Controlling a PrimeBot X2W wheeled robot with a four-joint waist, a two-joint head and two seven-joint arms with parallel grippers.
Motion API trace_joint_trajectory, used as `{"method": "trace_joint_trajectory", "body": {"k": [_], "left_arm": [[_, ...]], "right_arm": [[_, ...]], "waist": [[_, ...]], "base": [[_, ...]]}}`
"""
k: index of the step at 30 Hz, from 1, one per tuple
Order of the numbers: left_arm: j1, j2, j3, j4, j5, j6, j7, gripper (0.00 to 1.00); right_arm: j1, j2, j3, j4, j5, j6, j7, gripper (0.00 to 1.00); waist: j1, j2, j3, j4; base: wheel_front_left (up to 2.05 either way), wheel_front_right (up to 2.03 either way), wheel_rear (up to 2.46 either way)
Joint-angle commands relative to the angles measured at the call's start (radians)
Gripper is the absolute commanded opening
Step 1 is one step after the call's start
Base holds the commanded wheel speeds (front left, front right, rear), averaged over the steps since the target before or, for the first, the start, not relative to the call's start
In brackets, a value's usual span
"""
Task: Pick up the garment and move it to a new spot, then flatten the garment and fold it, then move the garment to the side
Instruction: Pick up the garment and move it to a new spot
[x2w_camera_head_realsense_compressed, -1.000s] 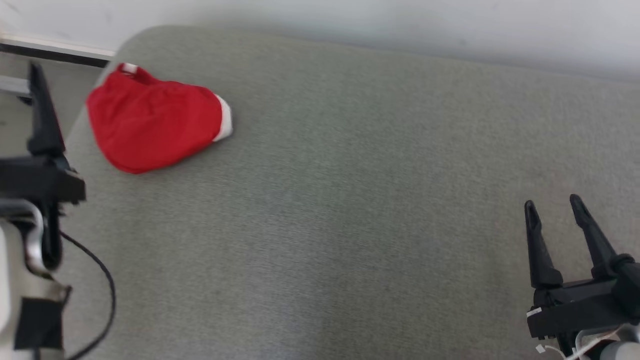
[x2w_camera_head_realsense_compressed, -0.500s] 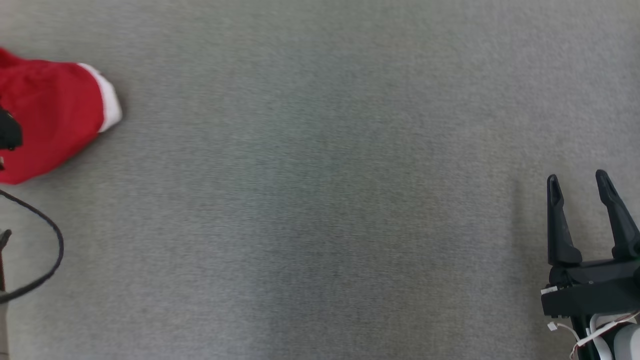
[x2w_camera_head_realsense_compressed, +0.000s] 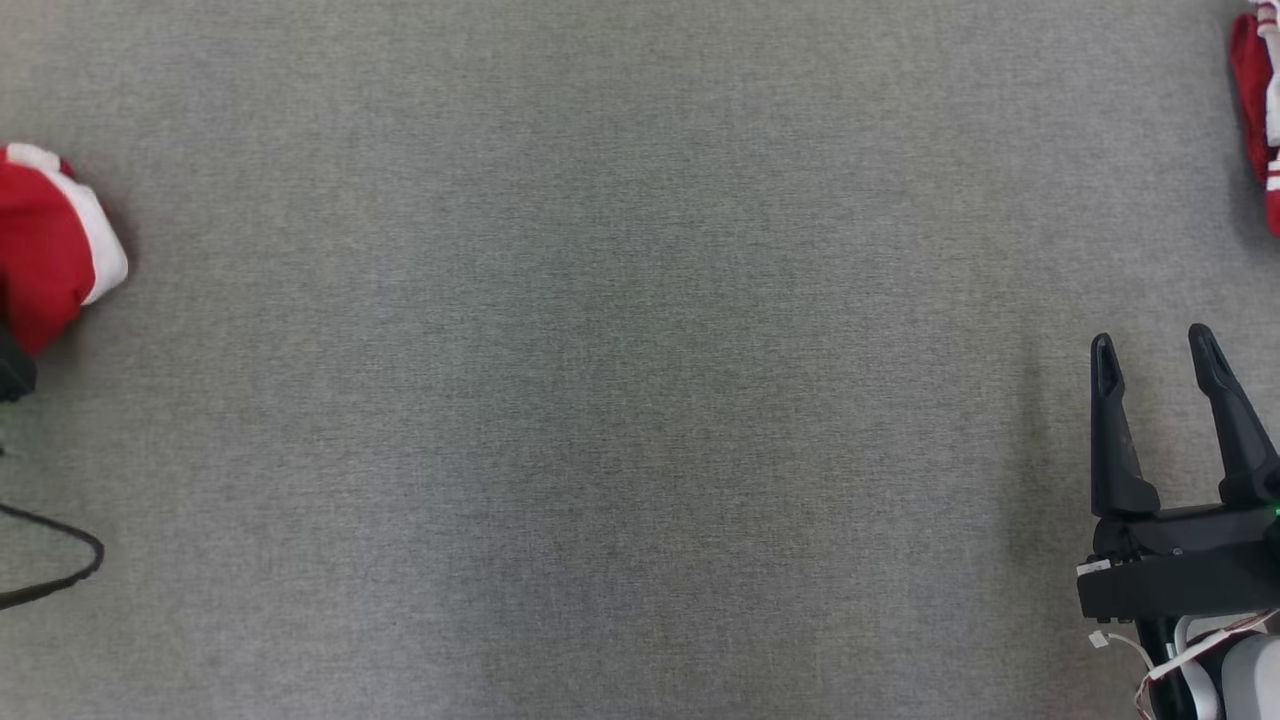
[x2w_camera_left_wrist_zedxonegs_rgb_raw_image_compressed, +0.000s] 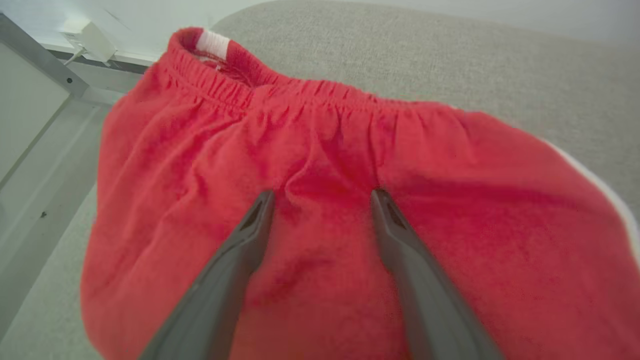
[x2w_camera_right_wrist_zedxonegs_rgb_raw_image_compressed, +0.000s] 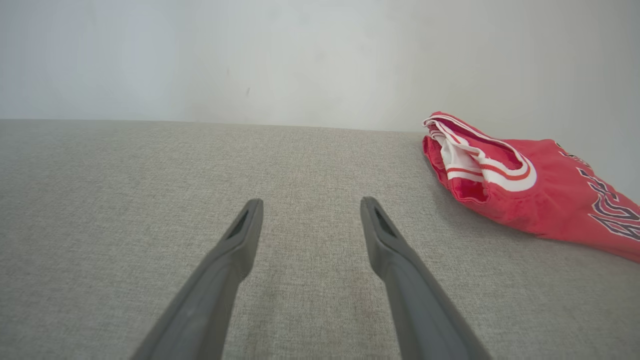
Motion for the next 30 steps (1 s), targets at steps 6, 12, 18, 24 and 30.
{"method": "trace_joint_trajectory", "body": {"k": [6,12,18,24,30], "left_arm": [[-0.002,-0.005,-0.024,0.073,-0.038,-0.006,-0.001,0.00],[-0.025,0.026,-0.044,0.060,-0.023,-0.004,-0.128,0.00],[-0.069,0.042,-0.074,0.003,0.004,-0.004,-0.269,0.00],[-0.124,0.025,-0.138,-0.112,0.019,-0.005,-0.312,0.00],[-0.171,-0.008,-0.232,-0.312,0.013,-0.005,-0.262,0.00]], "right_arm": [[-0.003,0.012,-0.003,-0.002,-0.008,-0.003,-0.004,1.00],[-0.005,0.017,-0.002,0.020,-0.004,-0.003,-0.016,1.00],[0.006,0.036,0.015,0.062,0.006,-0.003,-0.037,1.00],[0.011,0.051,0.028,0.104,0.017,-0.003,-0.057,1.00],[0.011,0.076,0.036,0.157,0.028,-0.003,-0.090,1.00]], "waist": [[0.0001,-0.0001,0.003,-0.018],[0.0001,-0.0001,-0.037,-0.017],[0.0001,-0.0001,-0.112,-0.007],[0.0001,-0.0001,-0.170,-0.007],[0.0001,-0.0001,-0.219,-0.052]], "base": [[0.00,0.00,0.00],[0.00,0.00,0.00],[0.00,0.00,0.00],[0.00,0.00,0.00],[0.00,0.00,0.00]]}}
